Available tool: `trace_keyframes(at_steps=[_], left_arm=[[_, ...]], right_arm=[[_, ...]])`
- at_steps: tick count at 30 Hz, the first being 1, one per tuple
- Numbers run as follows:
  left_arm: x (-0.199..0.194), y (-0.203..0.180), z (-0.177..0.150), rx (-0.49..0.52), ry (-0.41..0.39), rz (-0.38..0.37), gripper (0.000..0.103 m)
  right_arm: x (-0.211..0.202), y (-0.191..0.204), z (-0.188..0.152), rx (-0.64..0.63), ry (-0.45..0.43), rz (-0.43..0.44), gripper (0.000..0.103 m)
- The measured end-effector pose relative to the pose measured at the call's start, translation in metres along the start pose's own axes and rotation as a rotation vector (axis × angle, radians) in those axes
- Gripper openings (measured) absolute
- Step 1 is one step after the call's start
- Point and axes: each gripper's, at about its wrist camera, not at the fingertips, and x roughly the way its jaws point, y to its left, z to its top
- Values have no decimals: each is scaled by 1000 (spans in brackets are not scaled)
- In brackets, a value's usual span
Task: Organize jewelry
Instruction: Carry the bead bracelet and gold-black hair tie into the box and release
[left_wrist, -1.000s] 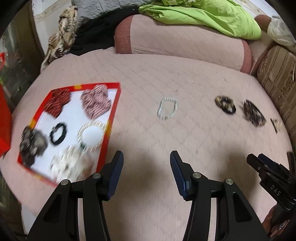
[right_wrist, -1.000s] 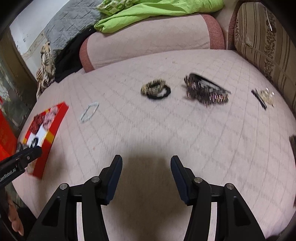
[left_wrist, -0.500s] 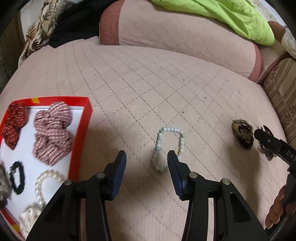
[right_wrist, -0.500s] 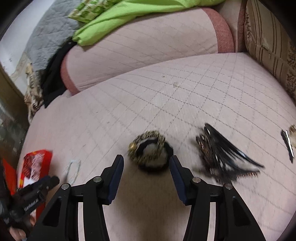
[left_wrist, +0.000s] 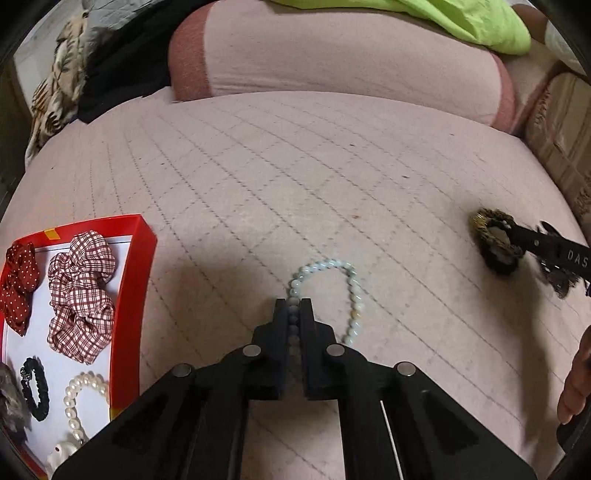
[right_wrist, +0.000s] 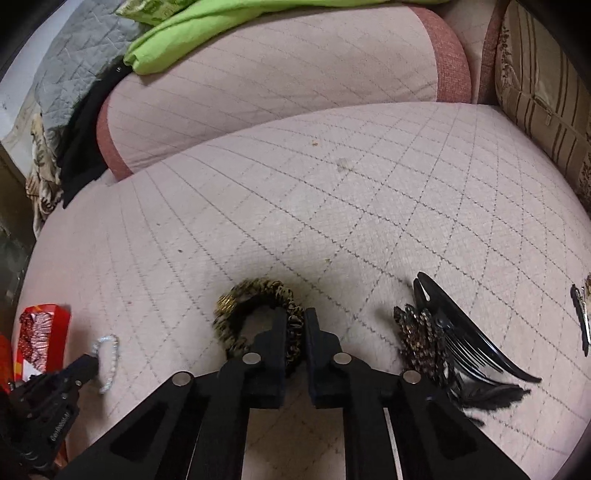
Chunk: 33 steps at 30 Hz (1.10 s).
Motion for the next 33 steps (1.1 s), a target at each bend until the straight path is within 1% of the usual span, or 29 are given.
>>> trace_keyframes(at_steps=[1, 3, 4, 6, 7, 9, 11, 12, 15, 16, 22, 25, 28, 30, 32, 33], left_arm=[[-6, -1, -2, 4, -8, 2, 5], [-17, -3, -5, 4, -20, -3, 5], [-23, -3, -6, 1, -28, -12, 5], [-40, -3, -10, -14, -42, -36, 5], [-46, -2, -10, -21, -45, -47, 5], [-61, 0, -15, -41, -52, -78, 5], [-77, -1, -23, -58, -59, -105, 5], [-83, -1, -27, -65, -62, -117, 5], [-105, 1, -40, -88, -70, -150, 5], [-110, 1, -43, -91, -73, -156, 5], [-150, 10, -73, -98, -114, -165, 5], [-169, 28, -87, -134, -134, -170, 5], [-179, 51, -96, -179, -145, -152, 5], [-183, 72, -102, -221, -152, -131, 5], [-185, 97, -109, -274, -157, -116, 5], [-186, 107, -111, -296, -158, -112, 5]], right_arm=[[0, 0, 0, 0, 0, 0, 8], [-13, 1, -3, 7, -15, 29, 8], [-28, 4, -8, 2, -30, 50, 8], [-43, 7, -14, -9, -45, 69, 8], [-43, 7, -14, -9, -45, 69, 8], [-66, 9, -27, -14, -58, 108, 8], [-73, 11, -30, -15, -61, 119, 8], [-86, 14, -40, -17, -63, 138, 8], [-98, 16, -50, -22, -62, 154, 8], [-110, 19, -62, -31, -60, 168, 8], [-130, 36, -91, -79, -52, 175, 8], [-136, 49, -100, -108, -44, 186, 8], [-141, 61, -106, -136, -41, 195, 8], [-146, 82, -113, -177, -37, 211, 8], [-147, 89, -114, -191, -36, 218, 8], [-149, 107, -117, -222, -32, 232, 8]])
